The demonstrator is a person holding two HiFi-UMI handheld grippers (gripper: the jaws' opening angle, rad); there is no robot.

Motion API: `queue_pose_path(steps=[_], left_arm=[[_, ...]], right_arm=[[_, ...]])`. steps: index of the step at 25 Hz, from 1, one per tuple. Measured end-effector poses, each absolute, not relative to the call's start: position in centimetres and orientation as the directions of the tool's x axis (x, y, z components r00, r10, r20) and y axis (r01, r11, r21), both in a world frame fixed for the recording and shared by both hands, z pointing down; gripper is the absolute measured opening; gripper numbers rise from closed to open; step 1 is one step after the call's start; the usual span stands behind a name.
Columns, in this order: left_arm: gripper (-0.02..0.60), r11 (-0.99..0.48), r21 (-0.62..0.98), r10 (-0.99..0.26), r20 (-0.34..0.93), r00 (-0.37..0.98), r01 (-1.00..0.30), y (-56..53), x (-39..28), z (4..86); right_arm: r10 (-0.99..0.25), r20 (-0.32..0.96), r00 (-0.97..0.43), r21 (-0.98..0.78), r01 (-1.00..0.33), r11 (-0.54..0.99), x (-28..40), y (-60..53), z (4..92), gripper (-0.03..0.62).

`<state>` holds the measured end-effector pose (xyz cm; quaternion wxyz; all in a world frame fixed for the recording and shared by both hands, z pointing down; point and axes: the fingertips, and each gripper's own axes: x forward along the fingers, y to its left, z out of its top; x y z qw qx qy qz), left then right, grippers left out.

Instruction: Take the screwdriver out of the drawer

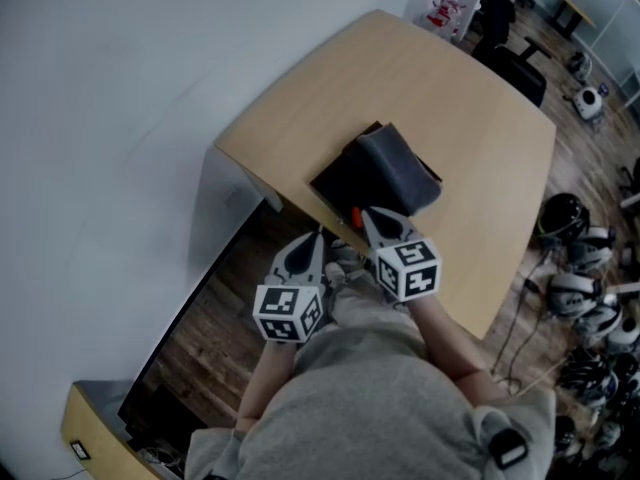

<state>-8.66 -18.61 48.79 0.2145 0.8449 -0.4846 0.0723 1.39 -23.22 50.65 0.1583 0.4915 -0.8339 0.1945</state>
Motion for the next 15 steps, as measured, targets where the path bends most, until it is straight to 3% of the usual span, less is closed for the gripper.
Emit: queue_pose_path(steps=[15], left_arm=[[0.0, -0.401, 0.317, -0.786, 0.363, 0.501, -0.859, -25.1, -9.6, 51.5]], right_arm=[[-0.534, 0.752, -0.386, -0.146, -0.888, 0.437, 1.9, -30.0, 60.6, 0.003]])
